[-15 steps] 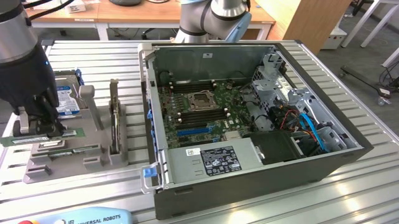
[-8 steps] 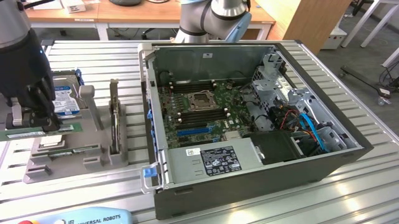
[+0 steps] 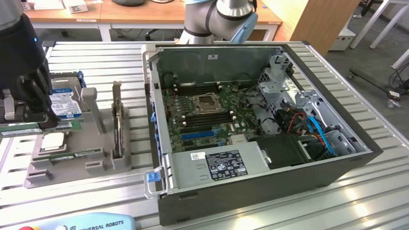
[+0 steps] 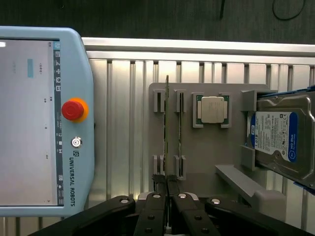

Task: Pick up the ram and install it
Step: 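Pick up the ram and move it above insertion slot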

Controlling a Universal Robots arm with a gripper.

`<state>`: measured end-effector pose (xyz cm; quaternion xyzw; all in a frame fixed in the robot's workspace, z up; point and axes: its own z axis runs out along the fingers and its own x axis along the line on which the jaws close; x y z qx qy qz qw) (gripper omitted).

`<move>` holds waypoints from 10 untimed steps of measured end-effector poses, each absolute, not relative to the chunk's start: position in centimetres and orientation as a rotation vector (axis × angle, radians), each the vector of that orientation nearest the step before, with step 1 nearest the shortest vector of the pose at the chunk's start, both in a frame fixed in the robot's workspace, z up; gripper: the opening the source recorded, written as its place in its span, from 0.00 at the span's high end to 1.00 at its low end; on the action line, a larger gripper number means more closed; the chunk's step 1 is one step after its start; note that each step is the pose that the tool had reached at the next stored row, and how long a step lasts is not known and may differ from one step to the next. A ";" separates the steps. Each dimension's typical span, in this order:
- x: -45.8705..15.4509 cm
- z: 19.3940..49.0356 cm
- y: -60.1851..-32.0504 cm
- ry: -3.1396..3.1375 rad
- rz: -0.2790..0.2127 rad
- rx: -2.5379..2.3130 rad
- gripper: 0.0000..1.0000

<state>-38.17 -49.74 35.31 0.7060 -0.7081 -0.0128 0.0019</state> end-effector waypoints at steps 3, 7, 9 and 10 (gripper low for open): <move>-38.2 36.0 -49.7 -2.223 -0.040 2.214 0.88; -38.2 37.0 -49.7 -2.224 -0.040 2.213 0.88; -38.2 37.5 -49.7 -2.225 -0.040 2.212 0.88; -38.2 37.7 -49.7 -2.225 -0.040 2.212 0.88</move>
